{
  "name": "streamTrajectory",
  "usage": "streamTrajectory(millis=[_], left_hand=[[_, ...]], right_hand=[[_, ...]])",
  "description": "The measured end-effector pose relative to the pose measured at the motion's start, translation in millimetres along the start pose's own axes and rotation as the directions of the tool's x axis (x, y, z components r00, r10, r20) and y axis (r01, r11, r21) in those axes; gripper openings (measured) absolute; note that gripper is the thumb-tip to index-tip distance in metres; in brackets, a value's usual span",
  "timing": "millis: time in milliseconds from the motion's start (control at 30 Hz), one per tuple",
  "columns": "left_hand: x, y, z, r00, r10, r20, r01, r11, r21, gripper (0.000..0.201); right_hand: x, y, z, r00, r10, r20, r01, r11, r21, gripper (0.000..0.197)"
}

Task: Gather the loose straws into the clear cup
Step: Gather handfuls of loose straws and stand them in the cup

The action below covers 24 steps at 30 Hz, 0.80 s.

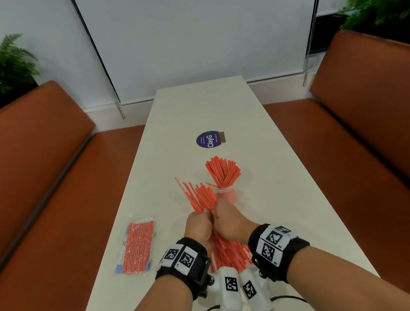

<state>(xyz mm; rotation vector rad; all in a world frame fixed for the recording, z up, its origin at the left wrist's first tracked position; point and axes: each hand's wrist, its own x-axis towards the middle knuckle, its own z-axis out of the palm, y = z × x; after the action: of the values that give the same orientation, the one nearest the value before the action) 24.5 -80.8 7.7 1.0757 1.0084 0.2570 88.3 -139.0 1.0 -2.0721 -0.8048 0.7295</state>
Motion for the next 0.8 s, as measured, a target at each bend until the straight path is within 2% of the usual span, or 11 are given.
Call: streamTrajectory(millis=[133, 267, 400, 533, 567, 633, 700, 800], left_hand=[[1, 2, -3, 0.999, -0.028, 0.021, 0.029, 0.998, -0.054, 0.029], [3, 5, -7, 1.000, -0.013, -0.004, 0.013, 0.998, -0.053, 0.020], [7, 7, -10, 0.999, 0.009, -0.038, -0.013, 0.993, -0.114, 0.014], [5, 12, -11, 1.000, 0.025, -0.019, -0.028, 0.982, -0.186, 0.016], [6, 13, -12, 1.000, 0.028, -0.013, -0.030, 0.983, -0.180, 0.016], [7, 12, -13, 0.999, 0.034, 0.003, -0.033, 0.990, -0.135, 0.016], [9, 11, -14, 0.999, 0.040, 0.014, -0.038, 0.994, -0.098, 0.017], [12, 10, -15, 0.999, 0.040, 0.033, -0.037, 0.995, -0.098, 0.015]], right_hand=[[0, -2, 1, 0.999, -0.031, -0.042, 0.029, 0.998, -0.049, 0.036], [4, -7, -3, 0.999, -0.040, -0.008, 0.039, 0.997, -0.073, 0.020], [6, -16, -19, 0.989, -0.118, -0.094, 0.106, 0.987, -0.124, 0.009], [10, -32, -43, 0.969, -0.189, -0.158, 0.184, 0.982, -0.046, 0.015], [11, -37, -50, 0.961, -0.213, -0.178, 0.215, 0.977, -0.012, 0.017], [15, -51, -64, 0.936, -0.251, -0.247, 0.278, 0.957, 0.082, 0.006], [22, -63, -80, 0.904, -0.273, -0.330, 0.338, 0.927, 0.160, 0.015], [36, -76, -99, 0.830, -0.320, -0.456, 0.450, 0.868, 0.209, 0.009]])
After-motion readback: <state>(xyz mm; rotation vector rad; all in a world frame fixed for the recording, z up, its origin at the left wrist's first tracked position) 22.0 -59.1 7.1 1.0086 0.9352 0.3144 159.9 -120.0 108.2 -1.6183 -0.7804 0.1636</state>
